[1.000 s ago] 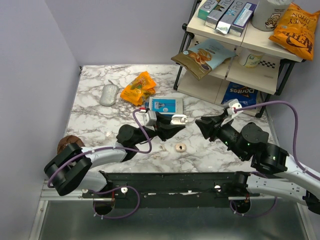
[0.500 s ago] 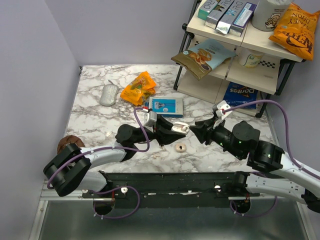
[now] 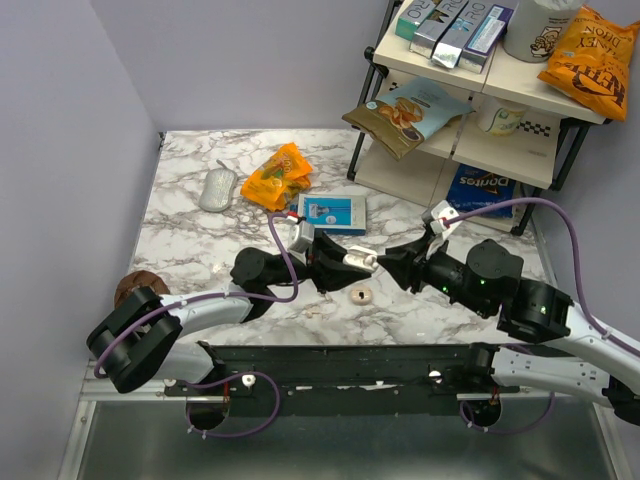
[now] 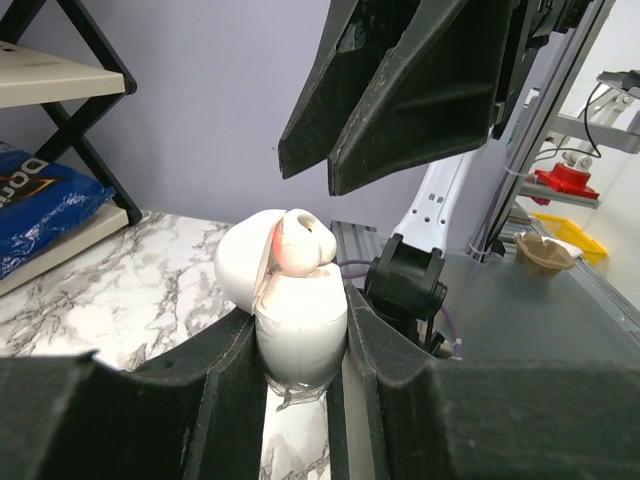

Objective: Insert the wireless bluetooth earbuds into the charging case
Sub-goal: Place the earbud in the charging case.

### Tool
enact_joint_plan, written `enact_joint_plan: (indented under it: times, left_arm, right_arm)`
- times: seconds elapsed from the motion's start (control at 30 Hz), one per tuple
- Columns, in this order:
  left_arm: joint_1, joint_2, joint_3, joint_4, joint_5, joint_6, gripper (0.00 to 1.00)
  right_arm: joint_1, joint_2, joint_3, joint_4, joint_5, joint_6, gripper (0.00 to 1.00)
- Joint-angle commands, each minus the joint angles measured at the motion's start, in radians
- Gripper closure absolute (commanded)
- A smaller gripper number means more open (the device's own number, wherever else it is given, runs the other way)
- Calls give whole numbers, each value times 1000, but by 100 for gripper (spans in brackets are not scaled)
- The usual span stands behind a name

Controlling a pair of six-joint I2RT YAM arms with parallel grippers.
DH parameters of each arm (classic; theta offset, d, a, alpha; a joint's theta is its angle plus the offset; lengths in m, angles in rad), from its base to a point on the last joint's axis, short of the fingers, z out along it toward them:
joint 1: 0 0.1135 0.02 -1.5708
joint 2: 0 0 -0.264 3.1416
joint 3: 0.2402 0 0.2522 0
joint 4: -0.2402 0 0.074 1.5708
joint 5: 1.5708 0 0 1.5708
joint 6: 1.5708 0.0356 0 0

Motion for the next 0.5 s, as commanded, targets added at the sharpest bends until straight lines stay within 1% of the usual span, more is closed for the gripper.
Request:
enact_joint_plan:
  times: [0.0,0.2,0.47]
  left_arm:
    - [5,-2,31,397,41,-14,100]
    - [4,1,31,397,41,-21,100]
    - [5,0,34,397,41,-21,100]
  right_arm:
    - [-4,14,6,-42,8,4,62]
    - [-4,32,1,-35,5,1,58]
    - [-4,65,-3,-32,5,-2,57]
